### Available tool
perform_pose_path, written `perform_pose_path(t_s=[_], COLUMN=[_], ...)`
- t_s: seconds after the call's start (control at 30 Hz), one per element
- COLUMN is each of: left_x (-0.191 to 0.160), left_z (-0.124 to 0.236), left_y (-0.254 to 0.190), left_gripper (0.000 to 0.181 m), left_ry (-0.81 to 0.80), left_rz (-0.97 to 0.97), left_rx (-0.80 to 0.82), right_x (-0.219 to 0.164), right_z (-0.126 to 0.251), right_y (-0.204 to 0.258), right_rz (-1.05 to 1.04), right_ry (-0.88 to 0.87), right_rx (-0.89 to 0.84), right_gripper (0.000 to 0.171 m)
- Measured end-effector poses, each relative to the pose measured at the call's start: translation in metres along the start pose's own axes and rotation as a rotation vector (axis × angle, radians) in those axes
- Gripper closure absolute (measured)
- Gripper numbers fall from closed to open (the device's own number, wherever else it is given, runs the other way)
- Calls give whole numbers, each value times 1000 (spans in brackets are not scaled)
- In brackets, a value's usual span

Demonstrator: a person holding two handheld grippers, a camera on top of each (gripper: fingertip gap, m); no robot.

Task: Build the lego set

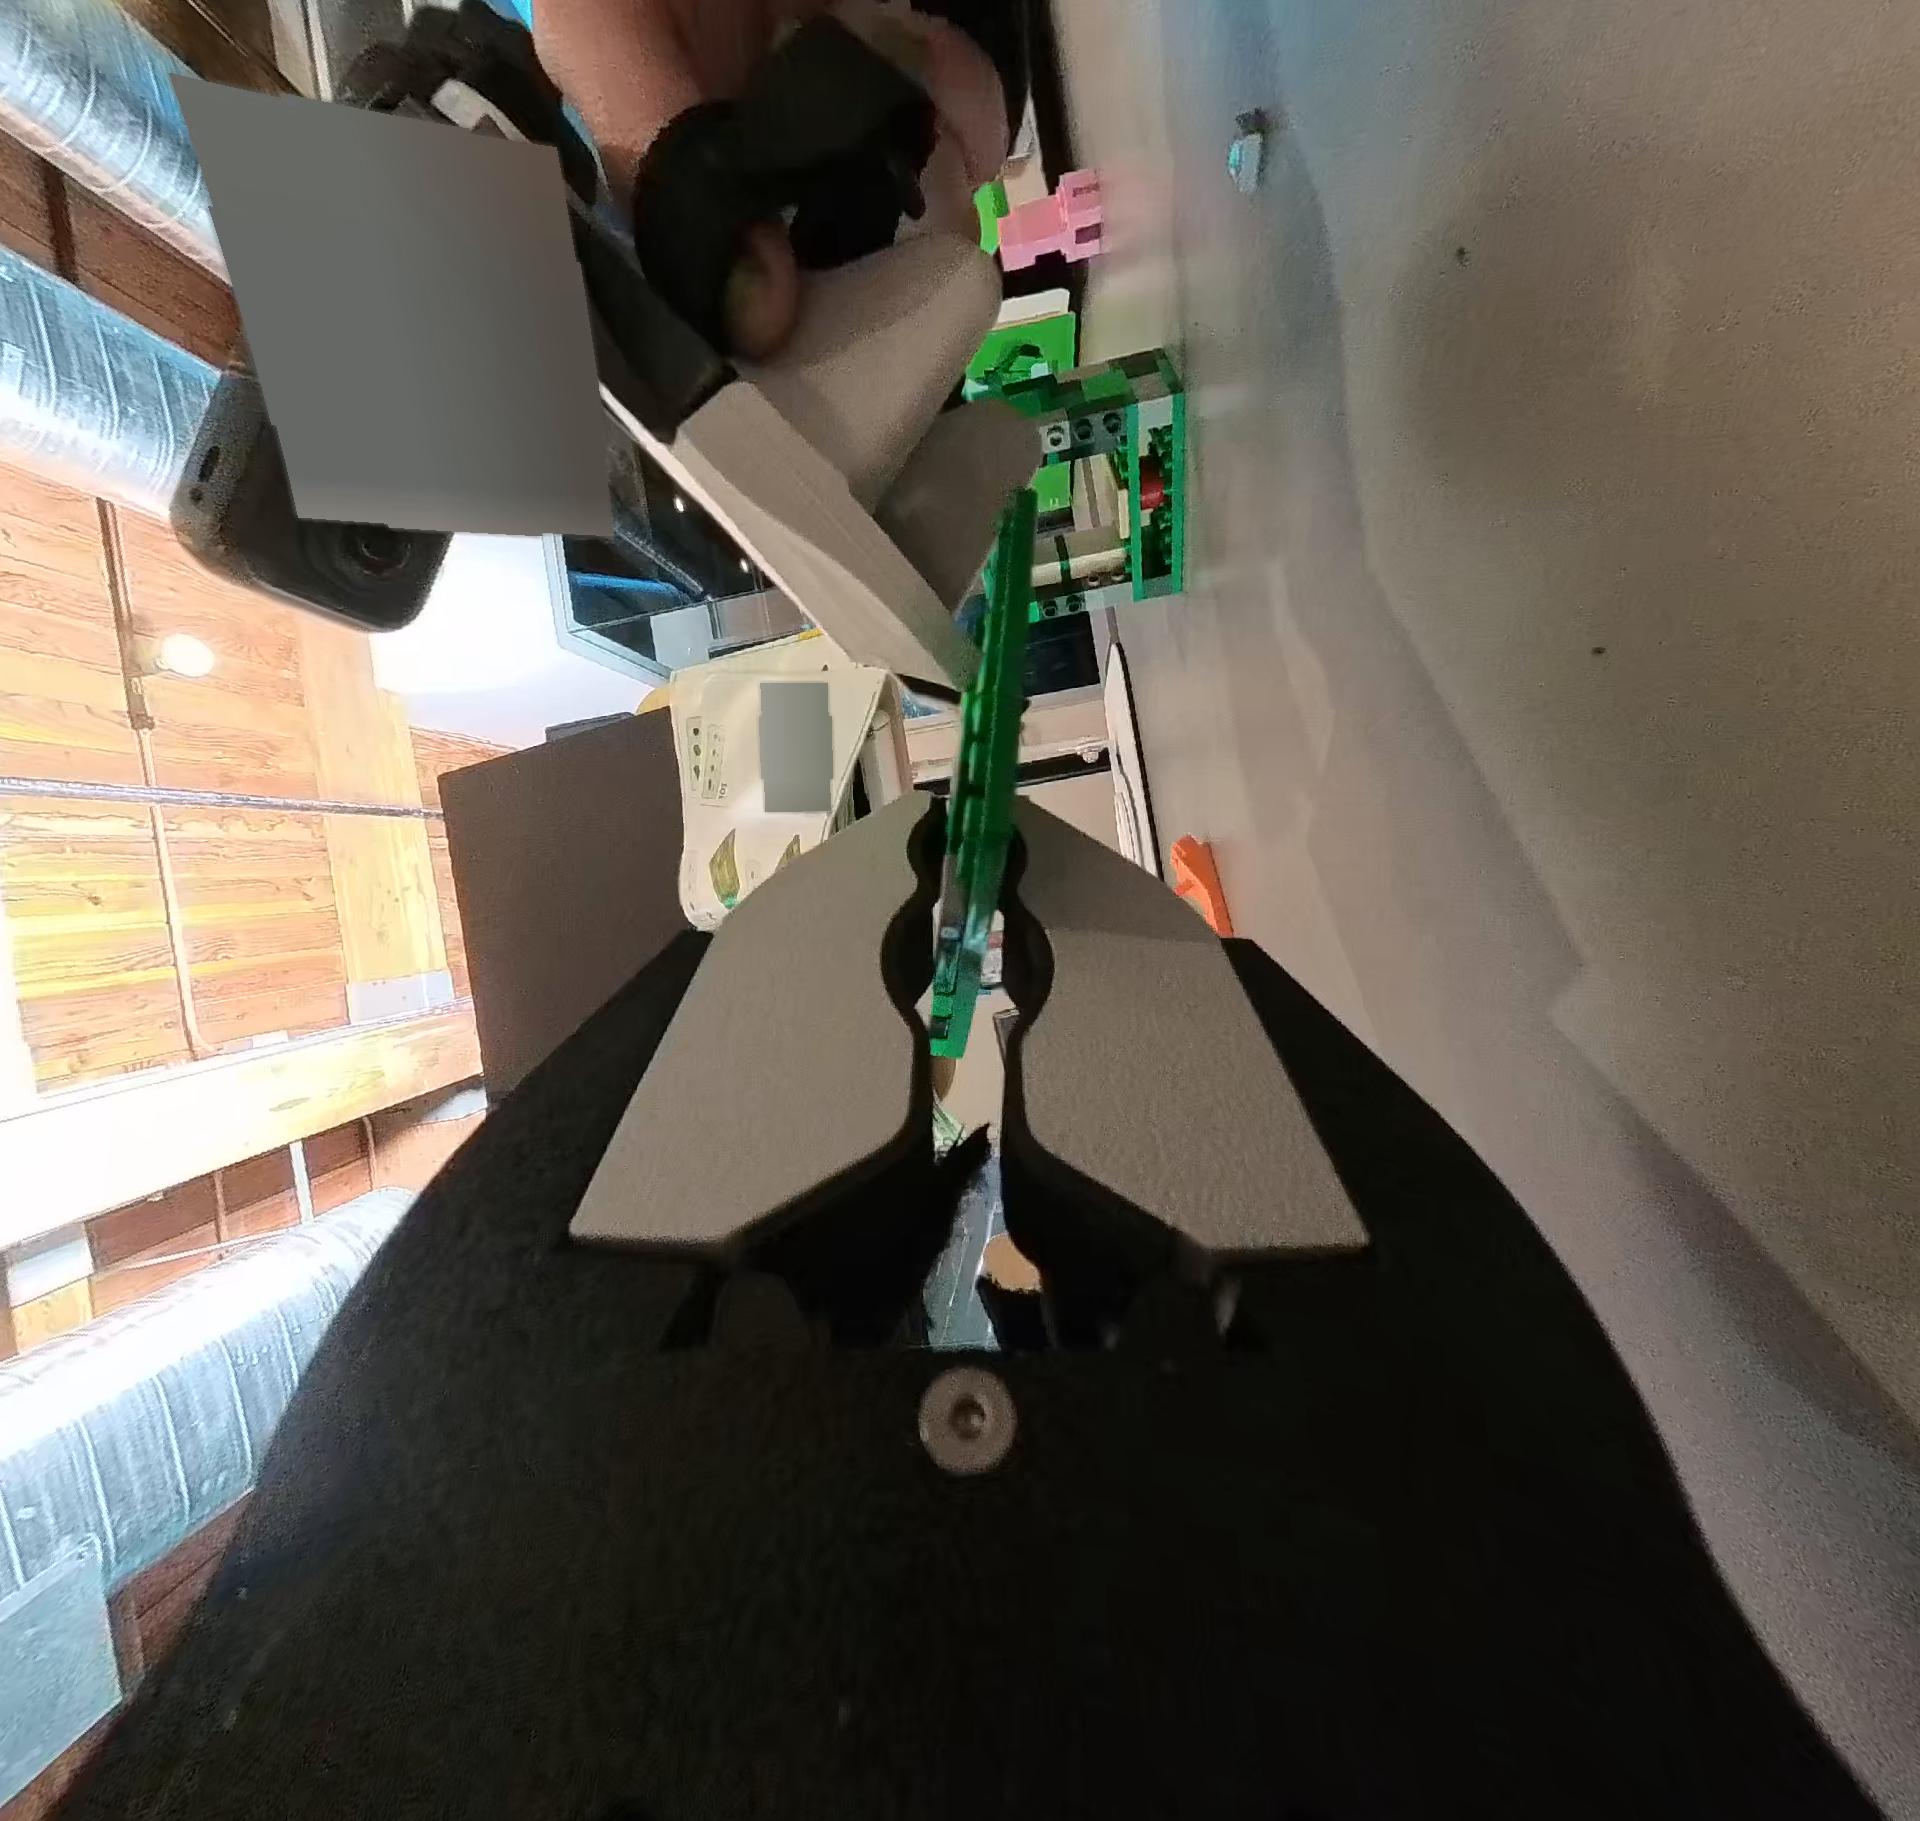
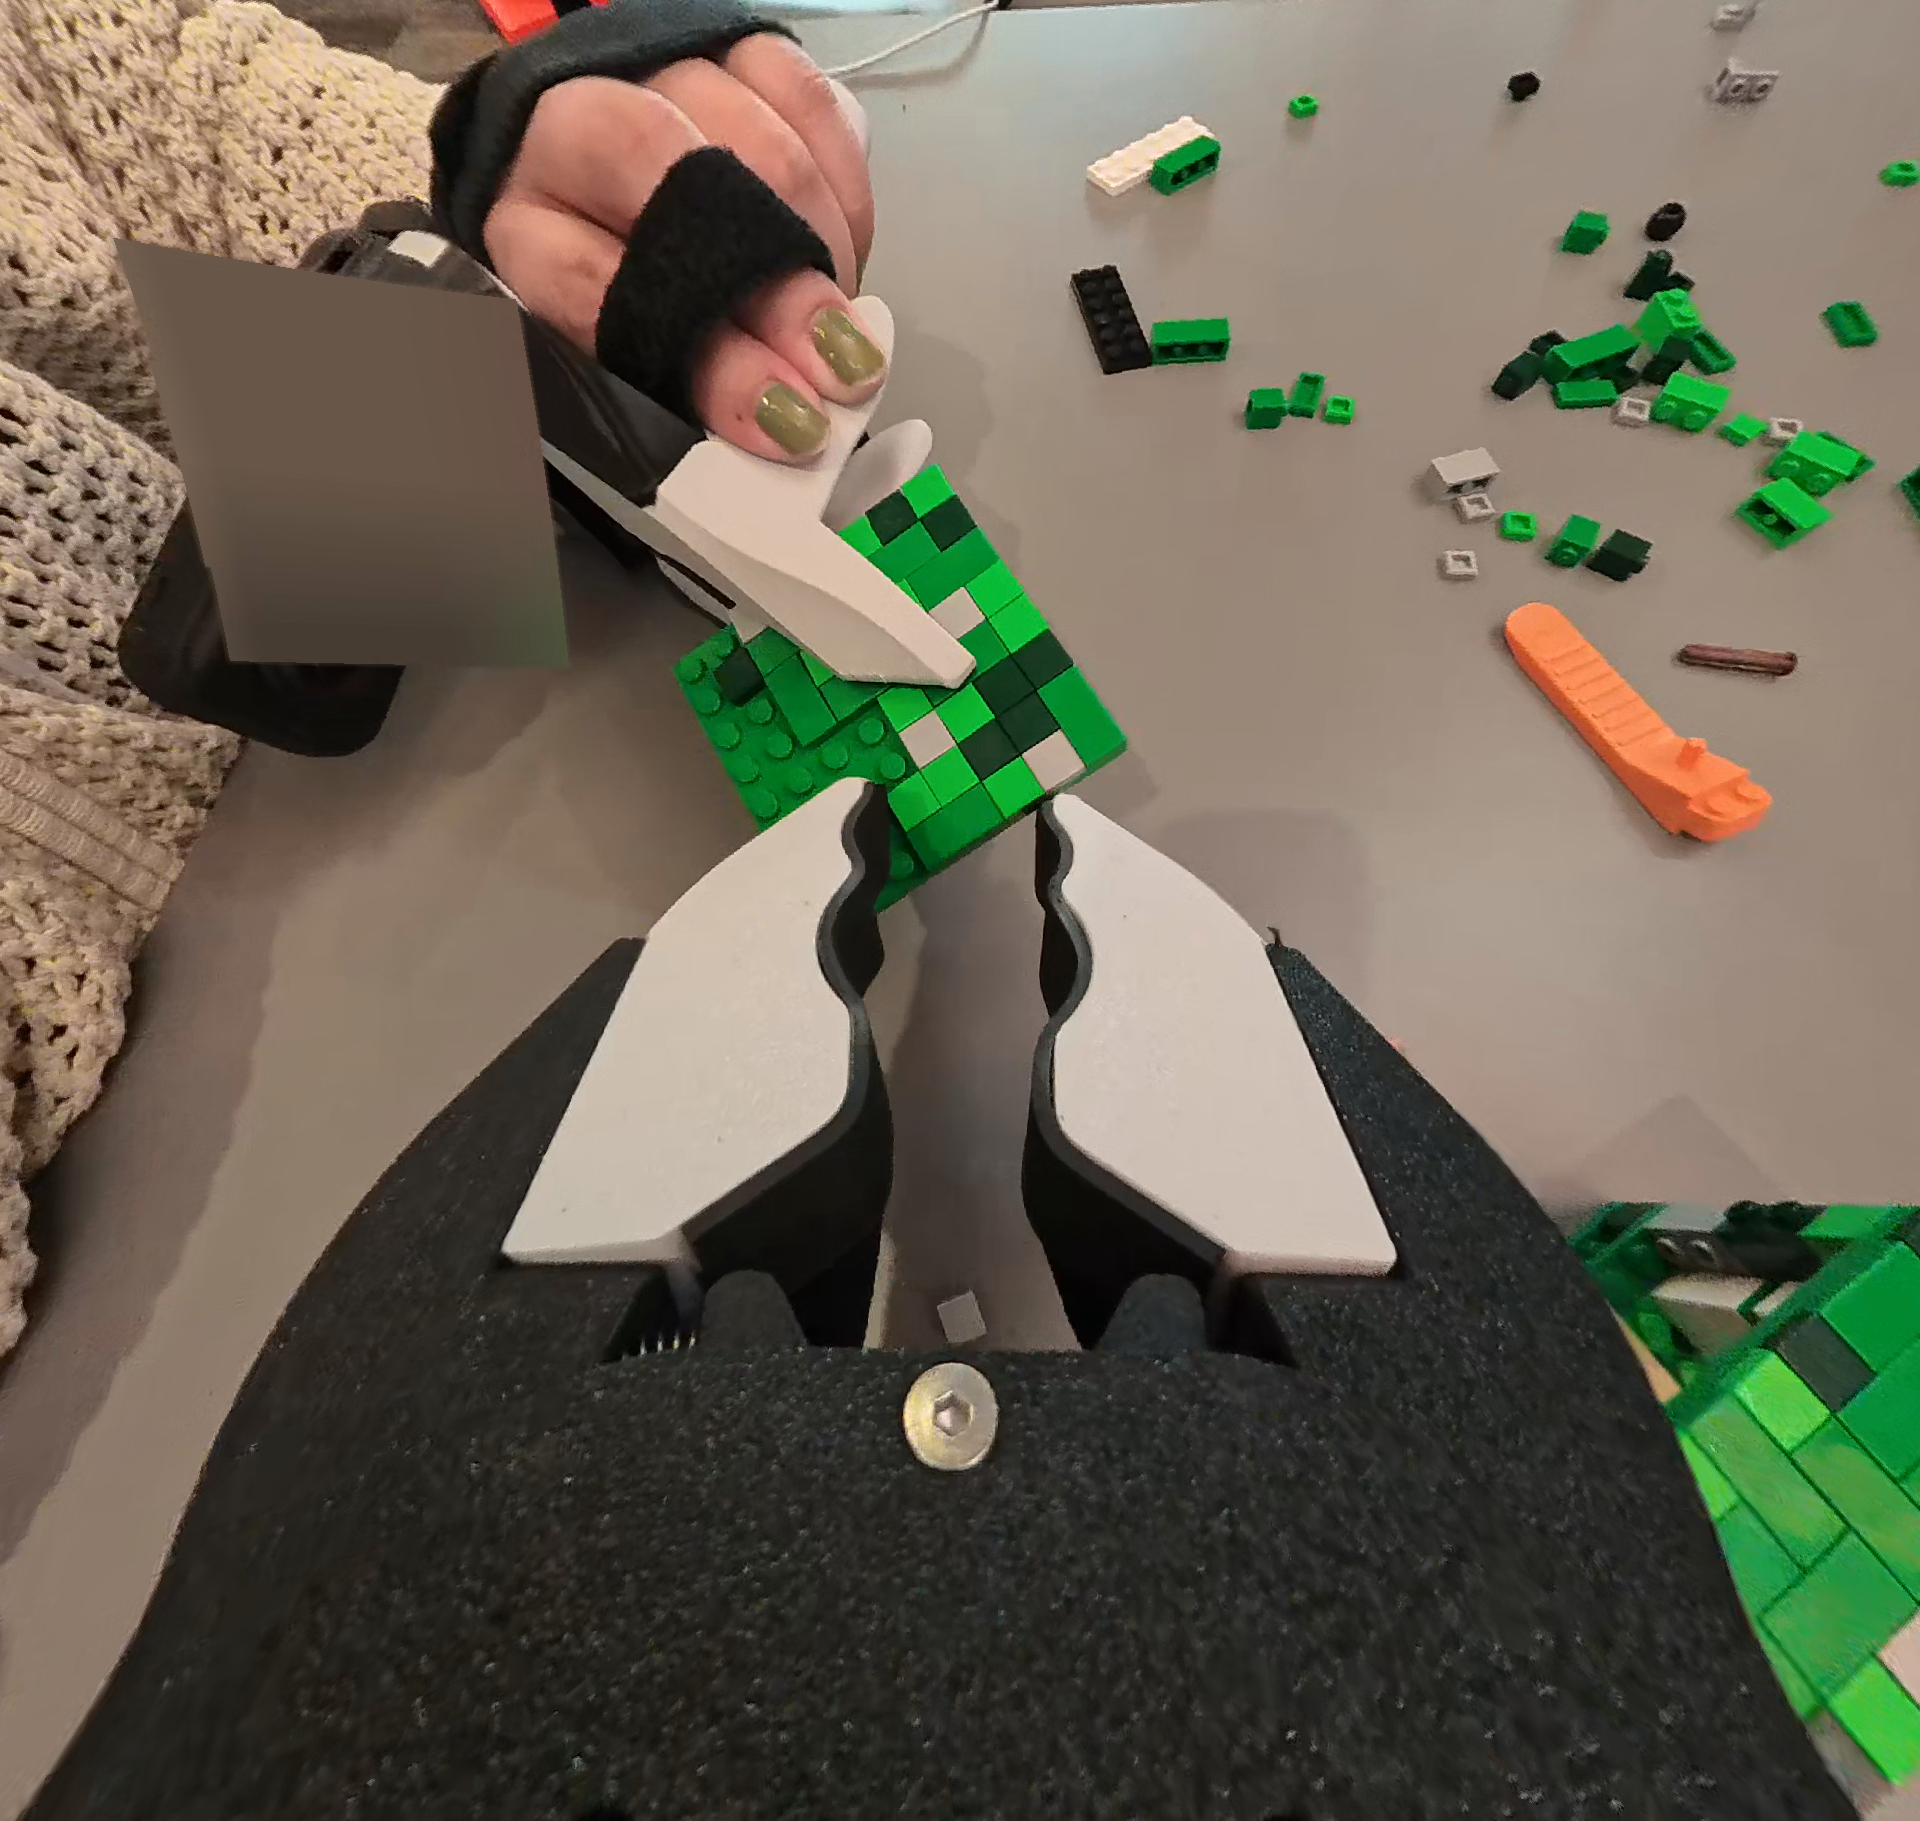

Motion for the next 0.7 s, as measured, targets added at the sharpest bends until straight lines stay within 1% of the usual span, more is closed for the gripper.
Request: perform_pose_path(t_s=[0.3,0.5,0.6,0.67,0.7], left_x=[-3,-4,-6,-6,-5], left_z=[-4,-6,-7,-8,-9], left_y=[-1,0,1,3,2], left_gripper=[176,175,176,175,175], left_ry=[20,34,37,41,36], left_rz=[-3,-13,-9,16,27], left_rx=[0,10,17,12,-7], right_x=[-2,-4,-3,-2,-2], right_z=[0,0,1,4,4], right_y=[0,-2,-4,-6,-8], right_rz=[-196,-426,-520,-525,-478], right_ry=[-133,-219,-266,-290,-290], right_rx=[1,131,200,212,169], right_gripper=[150,154,158,159,158])
Point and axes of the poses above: each gripper's, where its closed fingertips meet, z back along the fingers, x out of its top, y = z × x across the jaws, the point moved 4 cm from there along z, back along the fingers, and after that the axes turned 2 degrees about y, right-handed, at the moved point
